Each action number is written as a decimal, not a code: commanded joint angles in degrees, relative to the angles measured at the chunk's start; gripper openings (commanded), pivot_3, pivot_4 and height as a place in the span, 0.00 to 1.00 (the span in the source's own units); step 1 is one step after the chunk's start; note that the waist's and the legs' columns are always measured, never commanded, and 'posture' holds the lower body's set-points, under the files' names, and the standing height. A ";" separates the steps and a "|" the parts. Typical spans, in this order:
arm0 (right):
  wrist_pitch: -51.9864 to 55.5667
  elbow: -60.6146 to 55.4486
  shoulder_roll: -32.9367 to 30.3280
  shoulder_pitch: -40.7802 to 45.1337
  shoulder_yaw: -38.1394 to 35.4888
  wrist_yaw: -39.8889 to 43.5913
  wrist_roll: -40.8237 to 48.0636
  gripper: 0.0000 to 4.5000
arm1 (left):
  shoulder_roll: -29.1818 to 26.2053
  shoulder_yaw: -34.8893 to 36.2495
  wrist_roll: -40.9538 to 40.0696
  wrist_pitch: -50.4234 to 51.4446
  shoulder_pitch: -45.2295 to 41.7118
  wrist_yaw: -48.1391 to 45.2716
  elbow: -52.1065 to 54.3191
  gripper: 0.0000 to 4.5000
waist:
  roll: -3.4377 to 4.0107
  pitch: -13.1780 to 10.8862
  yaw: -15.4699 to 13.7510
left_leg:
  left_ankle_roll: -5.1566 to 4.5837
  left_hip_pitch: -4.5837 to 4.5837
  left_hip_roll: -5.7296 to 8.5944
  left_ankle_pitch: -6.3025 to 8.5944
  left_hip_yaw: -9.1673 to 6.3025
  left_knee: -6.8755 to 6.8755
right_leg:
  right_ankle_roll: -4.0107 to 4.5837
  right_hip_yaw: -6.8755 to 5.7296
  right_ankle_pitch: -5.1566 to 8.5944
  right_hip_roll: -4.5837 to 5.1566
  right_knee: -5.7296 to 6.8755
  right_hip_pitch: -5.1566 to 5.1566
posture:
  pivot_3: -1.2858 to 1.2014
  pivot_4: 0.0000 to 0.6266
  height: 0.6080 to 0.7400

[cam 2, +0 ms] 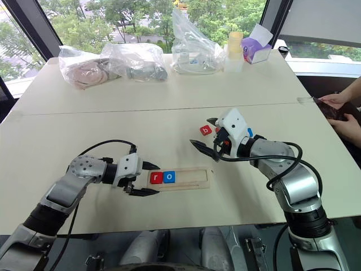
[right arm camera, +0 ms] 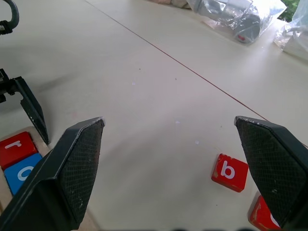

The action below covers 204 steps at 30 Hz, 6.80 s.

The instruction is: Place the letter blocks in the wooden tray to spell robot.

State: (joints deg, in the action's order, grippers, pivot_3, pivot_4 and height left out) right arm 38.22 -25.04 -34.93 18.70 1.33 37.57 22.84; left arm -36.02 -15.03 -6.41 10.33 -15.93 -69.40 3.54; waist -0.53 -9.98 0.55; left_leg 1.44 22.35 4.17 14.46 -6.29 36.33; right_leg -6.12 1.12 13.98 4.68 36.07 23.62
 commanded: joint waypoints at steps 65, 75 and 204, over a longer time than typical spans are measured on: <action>16.03 25.38 15.00 20.12 9.45 -16.70 -16.64 0.26 | -8.38 20.42 -21.07 14.30 8.62 11.31 15.12 1.00 | 0.07 -0.06 0.54 | 0.10 0.18 -0.04 -0.06 0.10 -0.22 | 0.14 0.14 -0.09 -0.13 0.11 0.47 | 0.52 0.24 1.00; 48.99 -8.06 9.42 12.45 -5.08 -15.88 -8.76 0.26 | -7.71 17.91 -21.94 13.55 7.37 7.75 15.28 1.00 | 0.05 -0.04 0.03 | 0.10 0.35 -0.03 -0.06 0.06 -0.20 | 0.14 0.10 -0.09 -0.08 0.07 0.56 | 0.52 0.24 1.00; -3.71 9.23 -4.77 16.14 22.81 24.83 -17.78 0.98 | -9.57 16.29 -21.83 10.56 8.70 6.00 18.98 1.00 | 0.07 -0.22 0.17 | 0.06 0.09 -0.04 -0.02 0.07 -0.05 | 0.04 0.04 -0.01 0.00 -0.03 0.17 | 0.52 0.24 1.00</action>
State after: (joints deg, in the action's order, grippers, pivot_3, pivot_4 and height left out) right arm 36.48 -16.21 -39.46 32.88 27.65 63.35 5.26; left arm -45.55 0.54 -27.72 21.44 -6.85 -63.50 20.91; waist -0.47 -10.20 0.72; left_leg 1.50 22.44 4.13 14.44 -6.22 36.27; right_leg -6.08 1.17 13.98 4.68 36.04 23.78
